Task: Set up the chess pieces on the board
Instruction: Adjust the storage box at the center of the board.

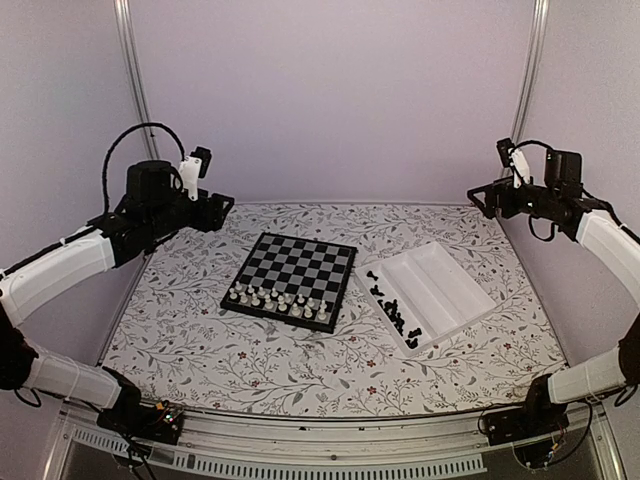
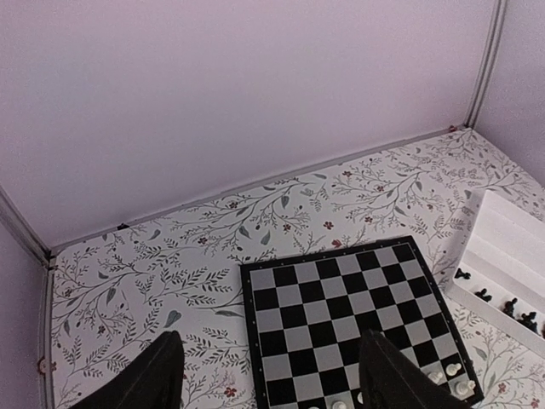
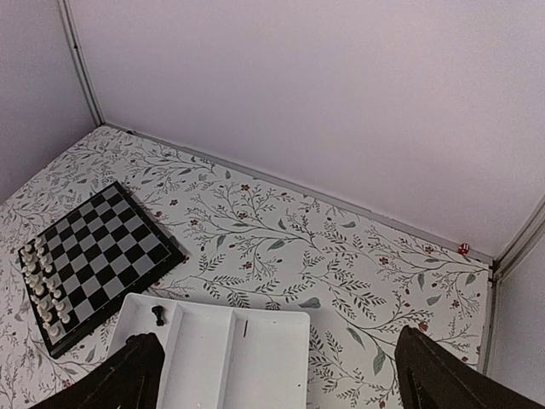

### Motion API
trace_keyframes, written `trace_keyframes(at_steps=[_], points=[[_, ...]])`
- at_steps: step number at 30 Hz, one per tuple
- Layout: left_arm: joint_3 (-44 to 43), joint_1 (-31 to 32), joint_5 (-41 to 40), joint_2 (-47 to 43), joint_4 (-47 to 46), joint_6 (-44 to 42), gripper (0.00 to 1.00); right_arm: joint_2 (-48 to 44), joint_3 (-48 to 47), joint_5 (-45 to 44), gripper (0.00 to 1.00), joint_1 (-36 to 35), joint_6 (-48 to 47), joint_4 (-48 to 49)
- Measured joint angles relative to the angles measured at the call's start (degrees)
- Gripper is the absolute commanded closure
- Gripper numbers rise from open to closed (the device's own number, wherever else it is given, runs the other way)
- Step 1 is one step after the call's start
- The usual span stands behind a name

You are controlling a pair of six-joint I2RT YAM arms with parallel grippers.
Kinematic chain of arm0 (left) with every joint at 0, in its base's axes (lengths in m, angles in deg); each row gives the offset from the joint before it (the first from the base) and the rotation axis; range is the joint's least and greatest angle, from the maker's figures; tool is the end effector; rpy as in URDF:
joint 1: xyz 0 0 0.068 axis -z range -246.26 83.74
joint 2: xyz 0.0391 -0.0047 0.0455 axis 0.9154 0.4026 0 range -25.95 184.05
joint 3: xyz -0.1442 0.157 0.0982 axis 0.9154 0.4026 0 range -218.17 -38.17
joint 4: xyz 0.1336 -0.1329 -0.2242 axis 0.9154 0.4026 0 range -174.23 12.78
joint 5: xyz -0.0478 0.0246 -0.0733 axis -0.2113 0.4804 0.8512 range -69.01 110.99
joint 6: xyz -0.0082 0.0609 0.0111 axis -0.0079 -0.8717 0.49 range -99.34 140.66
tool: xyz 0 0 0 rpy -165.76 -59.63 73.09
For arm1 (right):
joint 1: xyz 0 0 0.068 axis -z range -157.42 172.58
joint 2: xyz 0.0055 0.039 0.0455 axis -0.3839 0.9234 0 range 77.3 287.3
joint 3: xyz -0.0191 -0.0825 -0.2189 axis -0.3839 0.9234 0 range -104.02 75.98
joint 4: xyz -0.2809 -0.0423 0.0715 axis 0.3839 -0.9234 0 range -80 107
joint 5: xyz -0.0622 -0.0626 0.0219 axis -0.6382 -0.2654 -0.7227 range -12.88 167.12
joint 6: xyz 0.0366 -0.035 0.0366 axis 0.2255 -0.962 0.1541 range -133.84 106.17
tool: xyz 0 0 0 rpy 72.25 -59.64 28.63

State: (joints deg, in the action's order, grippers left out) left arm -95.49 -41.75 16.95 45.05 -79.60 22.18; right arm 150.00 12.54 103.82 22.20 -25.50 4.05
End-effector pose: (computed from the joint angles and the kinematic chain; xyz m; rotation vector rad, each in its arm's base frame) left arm 0.3171 -0.1409 0.2800 0.3304 1.8677 -0.2435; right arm 0.3454 0.0235 0.2981 -0.5016 1.8622 0.3241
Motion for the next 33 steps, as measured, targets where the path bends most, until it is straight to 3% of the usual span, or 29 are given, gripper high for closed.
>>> trace_keyframes(at_steps=[7, 14, 22, 33], points=[[2.8, -0.5, 1.4, -0.9, 0.1, 1.0, 0.28, 2.1, 0.0, 4.3, 0.16, -4.2, -6.9, -4.0], [8.5, -0.8, -0.7, -4.5, -0.7, 3.7, 0.28, 5.9, 0.0, 5.0, 0.53, -19.2, -15.0, -9.0], [11.6, -1.1, -2.6, -6.4, -0.7, 5.9, 0.28, 15.8, -2.4, 5.3, 0.61, -29.9, -17.9, -12.7], [13.4, -1.3, -3.1, -7.4, -0.7, 7.5, 0.25, 31.1, -13.0, 1.2, 0.85, -37.0, -16.4, -15.6]])
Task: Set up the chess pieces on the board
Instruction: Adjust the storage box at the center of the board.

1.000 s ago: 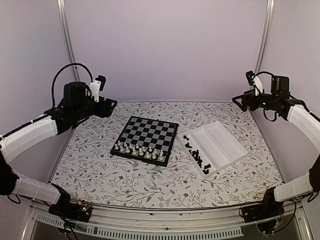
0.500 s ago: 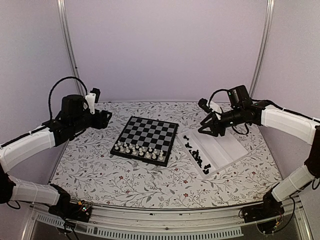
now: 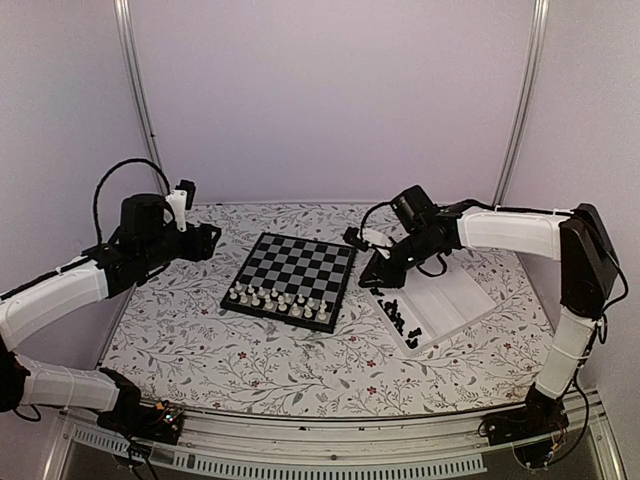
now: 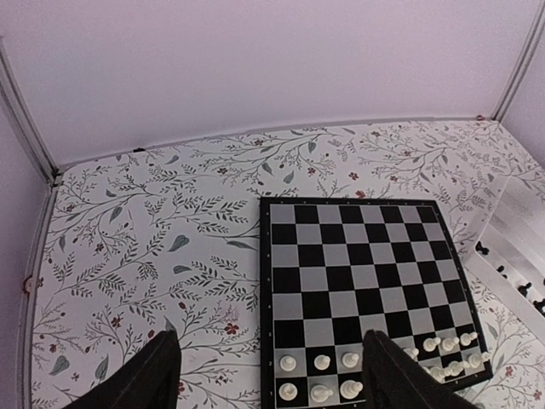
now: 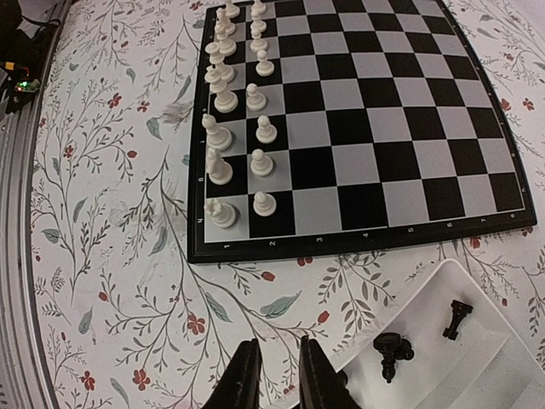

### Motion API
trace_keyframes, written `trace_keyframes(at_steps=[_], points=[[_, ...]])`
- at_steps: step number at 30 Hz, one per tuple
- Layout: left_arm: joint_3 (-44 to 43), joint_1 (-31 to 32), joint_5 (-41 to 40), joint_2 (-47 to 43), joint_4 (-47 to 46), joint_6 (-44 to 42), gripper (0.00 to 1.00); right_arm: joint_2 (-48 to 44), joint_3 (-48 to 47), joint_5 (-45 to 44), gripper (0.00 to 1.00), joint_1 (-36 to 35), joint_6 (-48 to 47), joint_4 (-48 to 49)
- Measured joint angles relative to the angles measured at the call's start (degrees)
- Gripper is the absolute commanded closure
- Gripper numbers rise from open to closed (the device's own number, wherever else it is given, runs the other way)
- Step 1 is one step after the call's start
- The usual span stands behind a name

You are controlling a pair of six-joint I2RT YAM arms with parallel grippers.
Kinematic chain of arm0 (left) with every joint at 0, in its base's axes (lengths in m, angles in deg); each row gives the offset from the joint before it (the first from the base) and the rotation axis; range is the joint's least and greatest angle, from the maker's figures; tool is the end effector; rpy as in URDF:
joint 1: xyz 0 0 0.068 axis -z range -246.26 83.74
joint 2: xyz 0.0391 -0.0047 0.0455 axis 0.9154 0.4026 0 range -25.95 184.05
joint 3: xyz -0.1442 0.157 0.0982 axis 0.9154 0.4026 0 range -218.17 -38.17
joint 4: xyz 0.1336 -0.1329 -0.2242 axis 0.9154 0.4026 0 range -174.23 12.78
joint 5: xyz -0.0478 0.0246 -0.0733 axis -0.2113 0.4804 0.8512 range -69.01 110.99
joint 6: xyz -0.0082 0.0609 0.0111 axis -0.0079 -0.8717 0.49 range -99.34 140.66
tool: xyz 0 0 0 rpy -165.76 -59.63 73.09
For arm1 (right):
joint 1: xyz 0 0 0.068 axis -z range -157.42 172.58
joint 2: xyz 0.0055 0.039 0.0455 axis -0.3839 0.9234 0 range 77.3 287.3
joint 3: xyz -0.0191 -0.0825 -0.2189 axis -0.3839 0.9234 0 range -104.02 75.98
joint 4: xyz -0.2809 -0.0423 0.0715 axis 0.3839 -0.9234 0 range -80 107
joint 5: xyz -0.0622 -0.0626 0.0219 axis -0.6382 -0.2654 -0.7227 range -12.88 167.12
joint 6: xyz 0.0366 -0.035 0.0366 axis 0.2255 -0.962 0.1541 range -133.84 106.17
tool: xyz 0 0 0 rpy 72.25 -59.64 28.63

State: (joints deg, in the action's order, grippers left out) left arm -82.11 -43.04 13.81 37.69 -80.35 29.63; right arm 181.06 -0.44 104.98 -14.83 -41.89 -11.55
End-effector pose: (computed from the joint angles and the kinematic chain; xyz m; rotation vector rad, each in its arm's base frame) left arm 0.2907 -0.1182 0.2288 0.1652 1.9798 -0.2407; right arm 0.3149 0.2686 0.1608 -1.5159 2.0059 0.6826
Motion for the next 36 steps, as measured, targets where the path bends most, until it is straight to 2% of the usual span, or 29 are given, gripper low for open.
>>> trace_keyframes(at_steps=[14, 22, 25, 36], points=[[2.7, -0.1, -3.2, -0.7, -0.2, 0.8, 0.22, 9.8, -3.2, -8.2, 0.93, -5.0, 3.0, -3.3], [2.8, -0.6, -3.5, 0.5, -0.4, 1.4, 0.09, 11.1, -3.9, -16.8, 0.95, -4.8, 4.9, -3.8], [-0.5, -1.7, -2.6, 5.3, 0.2, 2.8, 0.08, 11.1, -3.9, -18.7, 0.95, -4.2, 5.4, -3.9], [-22.9, -4.2, 3.2, 31.2, 6.6, 8.5, 0.07, 11.1, -3.9, -22.5, 0.96, 0.8, 6.7, -3.6]])
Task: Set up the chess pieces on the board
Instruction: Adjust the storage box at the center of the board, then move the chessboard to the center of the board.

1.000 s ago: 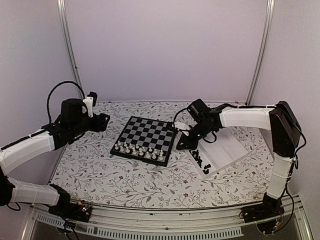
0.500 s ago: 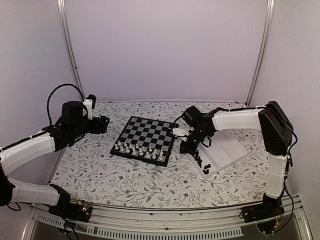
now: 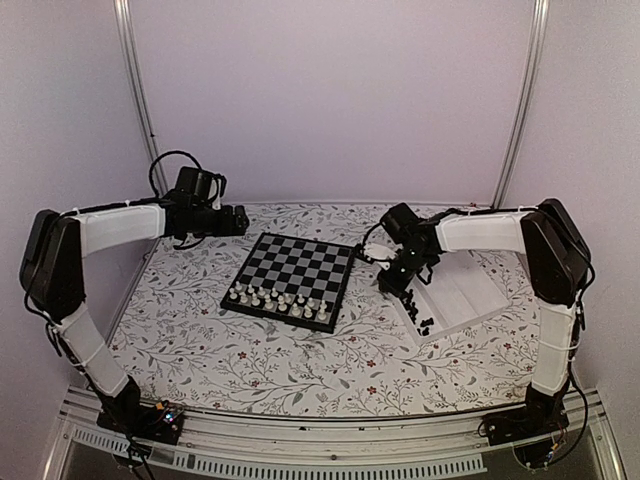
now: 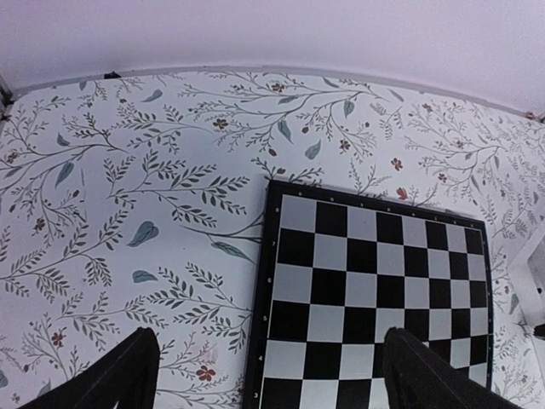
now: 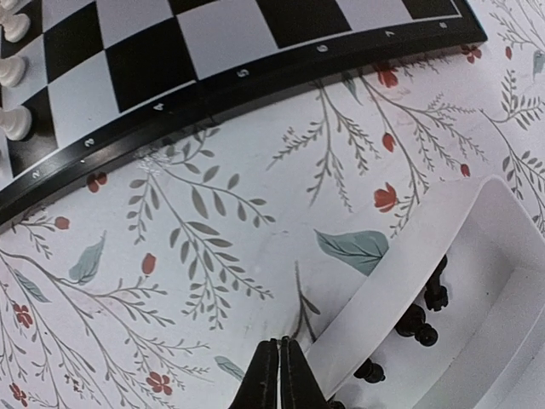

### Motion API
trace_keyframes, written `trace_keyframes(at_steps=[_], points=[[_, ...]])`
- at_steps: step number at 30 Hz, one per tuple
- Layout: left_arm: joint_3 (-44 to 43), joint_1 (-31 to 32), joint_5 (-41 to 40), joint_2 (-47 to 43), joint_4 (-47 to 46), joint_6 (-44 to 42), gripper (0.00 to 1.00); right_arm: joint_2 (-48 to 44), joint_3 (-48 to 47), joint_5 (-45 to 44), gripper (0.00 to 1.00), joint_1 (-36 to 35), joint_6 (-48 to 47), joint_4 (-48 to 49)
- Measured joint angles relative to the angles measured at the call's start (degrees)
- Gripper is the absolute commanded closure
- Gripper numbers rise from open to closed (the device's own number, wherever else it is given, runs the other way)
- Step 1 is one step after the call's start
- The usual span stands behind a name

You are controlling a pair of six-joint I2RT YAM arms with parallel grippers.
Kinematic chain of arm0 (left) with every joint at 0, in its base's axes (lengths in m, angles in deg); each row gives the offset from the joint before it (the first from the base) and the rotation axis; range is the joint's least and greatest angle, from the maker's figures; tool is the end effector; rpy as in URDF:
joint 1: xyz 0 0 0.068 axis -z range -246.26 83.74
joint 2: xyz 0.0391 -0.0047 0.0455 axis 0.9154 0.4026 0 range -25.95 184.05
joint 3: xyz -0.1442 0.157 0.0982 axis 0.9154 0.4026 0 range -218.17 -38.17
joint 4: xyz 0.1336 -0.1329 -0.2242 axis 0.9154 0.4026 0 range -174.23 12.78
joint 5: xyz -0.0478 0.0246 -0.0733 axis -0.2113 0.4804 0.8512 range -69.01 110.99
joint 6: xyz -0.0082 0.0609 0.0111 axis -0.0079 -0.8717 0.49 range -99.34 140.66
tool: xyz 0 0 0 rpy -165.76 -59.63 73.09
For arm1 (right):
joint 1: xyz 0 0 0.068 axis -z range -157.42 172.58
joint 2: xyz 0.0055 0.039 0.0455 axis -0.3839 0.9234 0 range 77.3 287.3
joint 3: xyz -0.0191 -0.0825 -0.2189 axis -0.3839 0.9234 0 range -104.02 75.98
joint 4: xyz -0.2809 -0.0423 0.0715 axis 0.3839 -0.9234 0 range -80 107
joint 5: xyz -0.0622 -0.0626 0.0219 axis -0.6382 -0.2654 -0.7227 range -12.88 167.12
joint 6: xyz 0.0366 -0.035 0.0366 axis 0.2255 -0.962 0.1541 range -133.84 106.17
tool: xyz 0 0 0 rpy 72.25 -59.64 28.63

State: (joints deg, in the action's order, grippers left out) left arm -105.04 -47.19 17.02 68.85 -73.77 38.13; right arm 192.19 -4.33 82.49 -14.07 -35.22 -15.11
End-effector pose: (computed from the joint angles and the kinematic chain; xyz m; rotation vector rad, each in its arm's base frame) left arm 0.3867 -0.1302 0.1844 -0.0064 2.2524 -0.2674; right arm 0.3390 0.2576 0.0971 -1.3539 2.3865 0.2028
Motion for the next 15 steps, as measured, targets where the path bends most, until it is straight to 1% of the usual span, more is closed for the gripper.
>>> trace_keyframes(at_steps=[1, 3, 5, 7, 9, 12, 15], points=[[-2.8, 0.0, 0.8, 2.8, 1.0, 0.4, 0.07, 0.0, 0.0, -0.4, 0.96, 0.4, 0.0, 0.0], [-5.2, -0.1, 1.5, 5.6, 1.8, 0.8, 0.07, 0.0, 0.0, -1.1, 0.96, 1.1, 0.0, 0.1], [-9.1, -0.3, 2.1, 9.7, 3.0, 1.2, 0.07, 0.0, 0.2, -1.7, 0.93, 1.6, 0.1, 0.0], [-12.0, -0.5, 2.5, 13.3, 3.6, 1.8, 0.06, -0.2, 0.3, -1.4, 0.88, 2.0, 0.1, 0.1], [-13.7, -1.0, 3.5, 16.1, 4.4, 2.6, 0.01, -0.8, 0.9, -0.1, 0.8, 2.2, -0.3, 0.1], [-17.1, -2.0, 5.7, 20.8, 6.1, 3.8, 0.01, -2.8, 1.3, 3.0, 0.68, 2.3, -0.5, -1.0], [-20.8, -2.9, 7.8, 25.2, 7.4, 4.3, 0.01, -6.2, 1.3, 7.3, 0.59, 2.2, -1.6, -2.3]])
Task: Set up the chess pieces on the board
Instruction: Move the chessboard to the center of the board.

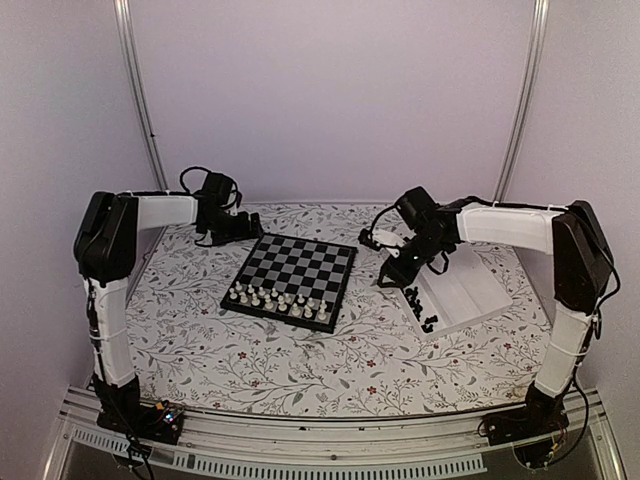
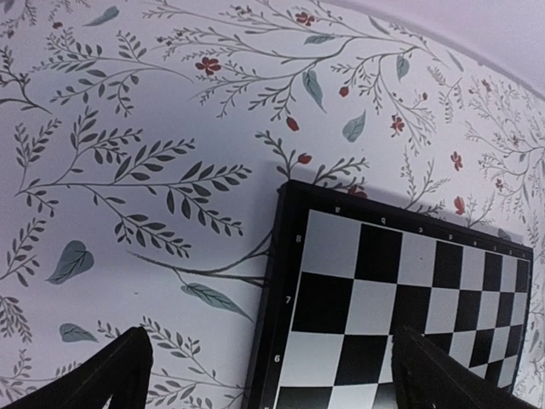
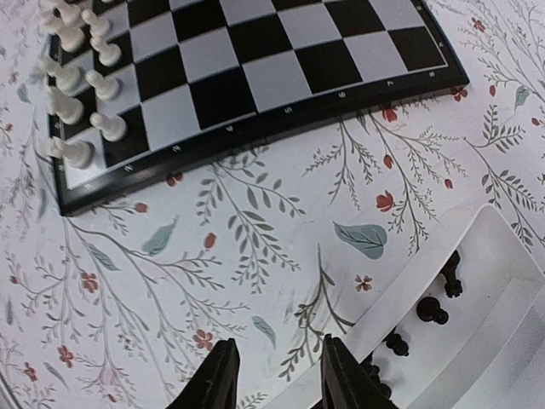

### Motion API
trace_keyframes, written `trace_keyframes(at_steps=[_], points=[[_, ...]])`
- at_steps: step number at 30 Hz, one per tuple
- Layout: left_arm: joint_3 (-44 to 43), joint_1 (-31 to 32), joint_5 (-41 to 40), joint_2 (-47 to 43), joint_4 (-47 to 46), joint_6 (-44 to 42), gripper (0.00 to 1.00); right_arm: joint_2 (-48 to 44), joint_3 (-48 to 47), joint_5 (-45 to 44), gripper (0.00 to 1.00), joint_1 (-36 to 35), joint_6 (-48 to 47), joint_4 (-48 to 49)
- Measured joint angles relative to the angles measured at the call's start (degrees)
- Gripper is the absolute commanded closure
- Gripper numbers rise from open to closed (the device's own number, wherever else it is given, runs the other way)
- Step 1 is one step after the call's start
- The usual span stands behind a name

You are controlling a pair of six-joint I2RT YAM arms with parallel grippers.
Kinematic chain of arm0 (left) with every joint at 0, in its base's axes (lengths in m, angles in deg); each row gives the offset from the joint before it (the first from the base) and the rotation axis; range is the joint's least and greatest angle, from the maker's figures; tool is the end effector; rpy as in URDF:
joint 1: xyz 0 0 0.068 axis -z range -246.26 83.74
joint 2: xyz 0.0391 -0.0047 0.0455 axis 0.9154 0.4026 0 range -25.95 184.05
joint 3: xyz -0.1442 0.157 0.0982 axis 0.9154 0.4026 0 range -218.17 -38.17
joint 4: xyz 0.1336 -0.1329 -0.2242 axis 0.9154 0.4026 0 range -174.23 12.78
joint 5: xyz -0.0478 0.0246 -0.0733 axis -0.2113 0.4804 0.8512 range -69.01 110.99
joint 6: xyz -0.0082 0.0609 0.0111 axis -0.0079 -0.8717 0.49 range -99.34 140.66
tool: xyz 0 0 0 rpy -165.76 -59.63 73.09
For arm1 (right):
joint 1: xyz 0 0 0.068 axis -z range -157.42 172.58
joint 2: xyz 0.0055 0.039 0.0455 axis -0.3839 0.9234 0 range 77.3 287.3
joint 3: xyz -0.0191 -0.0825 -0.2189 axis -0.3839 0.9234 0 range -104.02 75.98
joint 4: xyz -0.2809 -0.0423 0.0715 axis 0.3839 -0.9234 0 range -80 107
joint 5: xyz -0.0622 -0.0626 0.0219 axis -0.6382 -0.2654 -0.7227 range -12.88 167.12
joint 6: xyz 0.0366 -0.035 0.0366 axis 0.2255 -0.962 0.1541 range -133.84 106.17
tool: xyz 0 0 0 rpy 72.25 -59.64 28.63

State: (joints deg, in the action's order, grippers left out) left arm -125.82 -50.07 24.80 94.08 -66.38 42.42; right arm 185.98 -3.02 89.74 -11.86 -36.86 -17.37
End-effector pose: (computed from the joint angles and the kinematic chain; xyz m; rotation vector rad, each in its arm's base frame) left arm 0.4575 -0.1361 0.1160 -0.0908 2.4792 -0.3699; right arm 0.3374 0.2438 0.1321 -1.3535 2.3268 0.3578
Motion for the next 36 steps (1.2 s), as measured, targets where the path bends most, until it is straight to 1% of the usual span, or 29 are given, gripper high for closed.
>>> trace_keyframes(at_steps=[3, 8, 14, 20, 26, 32, 36], points=[[-4.2, -0.5, 2.2, 4.1, 1.4, 0.2, 0.01, -4.8, 0.0, 3.5, 0.57, -0.1, -1.5, -1.9], [-11.2, -0.6, 5.1, 10.2, 3.0, 0.4, 0.01, -11.2, 0.0, 6.5, 0.56, -0.1, -3.0, -3.8], [-14.4, -0.6, 9.2, 14.1, 3.4, 0.6, 0.02, -14.9, 2.0, 7.7, 0.55, 0.0, -4.1, -4.5], [-16.1, -0.2, 13.9, 15.3, 3.3, 0.1, 0.03, -14.8, 3.0, 9.2, 0.55, 0.8, -4.4, -5.4], [-15.6, 1.4, 17.0, 15.3, 2.8, -1.8, 0.08, -13.6, 0.5, 12.2, 0.56, 2.9, -3.8, -5.6], [-14.5, 3.4, 20.7, 15.3, 1.7, -4.7, 0.13, -10.4, -1.9, 13.2, 0.59, 5.8, -3.8, -5.4], [-13.8, 5.0, 23.8, 15.1, 1.6, -6.2, 0.15, -6.6, -4.4, 11.0, 0.63, 7.5, -4.0, -4.9]])
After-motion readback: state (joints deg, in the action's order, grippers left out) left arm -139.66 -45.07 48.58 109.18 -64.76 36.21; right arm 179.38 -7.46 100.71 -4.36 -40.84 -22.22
